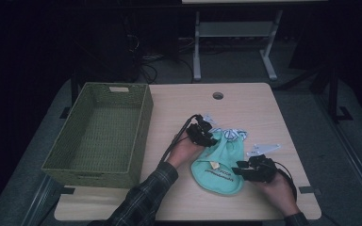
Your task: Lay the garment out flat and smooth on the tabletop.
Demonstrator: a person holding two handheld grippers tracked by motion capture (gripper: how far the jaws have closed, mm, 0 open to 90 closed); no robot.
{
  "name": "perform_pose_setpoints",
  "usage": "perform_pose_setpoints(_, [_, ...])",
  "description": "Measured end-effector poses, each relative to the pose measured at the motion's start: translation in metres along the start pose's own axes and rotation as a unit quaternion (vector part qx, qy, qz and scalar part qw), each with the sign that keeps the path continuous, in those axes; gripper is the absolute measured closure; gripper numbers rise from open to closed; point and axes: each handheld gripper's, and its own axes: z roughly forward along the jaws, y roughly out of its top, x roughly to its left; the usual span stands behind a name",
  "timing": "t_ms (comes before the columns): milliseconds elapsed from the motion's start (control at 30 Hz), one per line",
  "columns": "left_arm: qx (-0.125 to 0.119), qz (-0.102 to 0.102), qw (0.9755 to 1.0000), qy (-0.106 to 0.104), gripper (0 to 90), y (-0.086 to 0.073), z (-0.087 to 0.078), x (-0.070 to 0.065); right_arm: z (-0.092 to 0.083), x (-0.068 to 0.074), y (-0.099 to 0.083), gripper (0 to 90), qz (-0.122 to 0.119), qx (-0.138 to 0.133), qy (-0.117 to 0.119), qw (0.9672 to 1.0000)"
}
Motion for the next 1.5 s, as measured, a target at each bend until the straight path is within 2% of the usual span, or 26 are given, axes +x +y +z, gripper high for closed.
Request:
perform_pose_setpoints(100, [0.005, -0.001, 1.0, 0.006, 63.5, 0.001, 0.006, 0.0, 0.003, 0.0, 0.0, 63.2, -0.011, 0.014, -0.007, 0.9998])
perform_pose_setpoints(133, [0.01, 0.006, 0.9999, 0.009, 67.0, 0.002, 0.007, 0.0, 0.003, 0.001, -0.001, 64.4, -0.01, 0.015, -0.008, 0.9998])
perform_pose_setpoints(300, [0.016, 0.002, 0.9997, 0.018, 81.0, 0.003, 0.01, 0.002, 0.005, 0.003, -0.001, 69.7, -0.027, 0.025, -0.02, 0.9991])
perform_pose_setpoints(400, [0.013, 0.001, 0.9997, 0.021, 84.2, 0.004, 0.005, 0.004, 0.005, 0.004, -0.001, 73.0, -0.036, 0.029, -0.027, 0.9986])
perform_pose_setpoints(567, [-0.001, -0.007, 0.9994, 0.034, 84.8, 0.006, -0.006, 0.007, 0.005, 0.004, -0.001, 75.4, -0.039, 0.03, -0.028, 0.9984])
perform_pose_setpoints(833, [0.016, -0.011, 0.998, 0.061, 84.8, -0.002, -0.025, 0.017, 0.005, -0.001, -0.001, 74.1, -0.041, 0.029, -0.036, 0.9981])
perform_pose_setpoints(1033, [0.021, -0.026, 0.9979, 0.055, 83.1, -0.021, -0.03, 0.021, 0.007, -0.008, 0.001, 72.5, -0.04, 0.022, -0.038, 0.9982])
perform_pose_setpoints(1133, [0.021, -0.03, 0.9983, 0.045, 81.9, -0.027, -0.034, 0.022, 0.008, -0.011, 0.003, 71.8, -0.042, 0.021, -0.04, 0.9981])
perform_pose_setpoints(1300, [0.006, -0.03, 0.9986, 0.042, 72.8, -0.035, -0.044, 0.018, 0.009, -0.013, 0.002, 66.2, -0.029, 0.012, -0.034, 0.9989])
perform_pose_setpoints(1400, [-0.002, -0.034, 0.9985, 0.042, 72.1, -0.041, -0.051, 0.014, 0.007, -0.013, 0.002, 65.3, -0.026, 0.006, -0.031, 0.9992])
perform_pose_setpoints(1500, [-0.008, -0.033, 0.9988, 0.036, 75.2, -0.046, -0.057, 0.008, 0.003, -0.012, 0.003, 64.6, -0.019, -0.003, -0.027, 0.9994])
